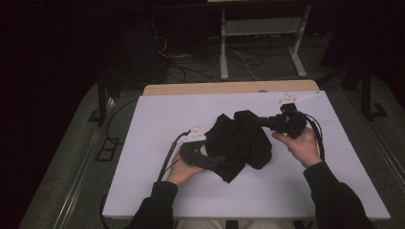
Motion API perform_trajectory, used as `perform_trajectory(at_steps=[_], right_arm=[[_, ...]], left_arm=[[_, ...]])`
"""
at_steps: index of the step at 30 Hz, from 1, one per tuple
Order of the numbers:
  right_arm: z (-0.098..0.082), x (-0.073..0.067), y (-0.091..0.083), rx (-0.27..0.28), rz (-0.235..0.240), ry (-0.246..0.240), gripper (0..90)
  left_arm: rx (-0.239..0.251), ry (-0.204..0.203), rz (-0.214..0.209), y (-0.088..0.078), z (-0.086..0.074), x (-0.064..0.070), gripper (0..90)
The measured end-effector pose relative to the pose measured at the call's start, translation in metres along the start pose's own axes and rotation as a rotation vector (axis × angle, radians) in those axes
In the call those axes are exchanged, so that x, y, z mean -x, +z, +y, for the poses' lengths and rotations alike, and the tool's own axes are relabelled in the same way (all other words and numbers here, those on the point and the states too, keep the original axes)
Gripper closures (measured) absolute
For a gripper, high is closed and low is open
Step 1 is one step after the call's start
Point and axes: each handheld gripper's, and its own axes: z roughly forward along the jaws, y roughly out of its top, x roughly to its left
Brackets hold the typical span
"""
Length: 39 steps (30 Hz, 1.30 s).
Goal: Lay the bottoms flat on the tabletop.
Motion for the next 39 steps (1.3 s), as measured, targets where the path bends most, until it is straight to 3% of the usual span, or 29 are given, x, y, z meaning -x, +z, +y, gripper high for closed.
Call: perform_trajectory(at_steps=[6,9,11,12,13,14,15,16,17,19,25,30,31,35,36,37,39], right_arm=[[0.021,0.021,-0.015,0.081,-0.012,0.078,88.3],[0.027,0.029,-0.020,0.106,-0.016,0.107,88.4],[0.028,0.034,-0.023,0.118,-0.022,0.122,88.4],[0.029,0.037,-0.024,0.123,-0.022,0.133,88.4],[0.031,0.041,-0.025,0.122,-0.038,0.135,88.3],[0.031,0.041,-0.025,0.122,-0.038,0.135,88.3],[0.031,0.043,-0.025,0.124,-0.041,0.139,88.4],[0.032,0.050,-0.024,0.131,-0.047,0.157,88.3],[0.032,0.050,-0.024,0.131,-0.047,0.157,88.3],[0.033,0.060,-0.016,0.132,-0.068,0.174,88.3],[0.035,0.083,0.008,0.145,-0.089,0.221,88.3],[0.029,0.097,0.025,0.122,-0.114,0.242,88.1],[0.022,0.103,0.031,0.094,-0.128,0.259,87.9],[0.011,0.110,0.034,0.080,-0.115,0.287,86.2],[0.007,0.111,0.035,0.074,-0.101,0.299,83.0],[0.000,0.113,0.033,0.052,-0.102,0.315,74.0],[-0.003,0.112,0.031,0.047,-0.117,0.312,70.9]], left_arm=[[-0.034,-0.024,0.019,0.015,-0.002,0.000,1.8],[-0.038,-0.049,0.069,0.027,0.003,-0.003,9.0],[-0.015,-0.074,0.102,0.034,0.006,-0.007,16.2],[-0.017,-0.090,0.116,0.038,0.007,-0.009,22.5],[-0.046,-0.081,0.154,0.045,0.011,-0.012,40.1],[-0.046,-0.081,0.154,0.045,0.011,-0.012,47.1],[-0.061,-0.062,0.160,0.049,0.013,-0.014,47.1],[-0.077,-0.051,0.175,0.051,0.016,-0.016,64.6],[-0.092,-0.051,0.175,0.053,0.018,-0.019,64.6],[-0.102,-0.049,0.178,0.054,0.024,-0.025,79.3],[-0.136,-0.039,0.187,0.051,0.044,-0.044,83.5],[-0.116,-0.098,0.201,0.047,0.044,-0.066,83.5],[-0.114,-0.107,0.202,0.047,0.042,-0.069,83.6],[-0.110,-0.149,0.181,0.045,0.037,-0.078,83.5],[-0.106,-0.167,0.170,0.044,0.036,-0.079,82.6],[-0.096,-0.185,0.158,0.042,0.035,-0.080,76.2],[-0.069,-0.215,0.145,0.037,0.033,-0.079,73.3]])
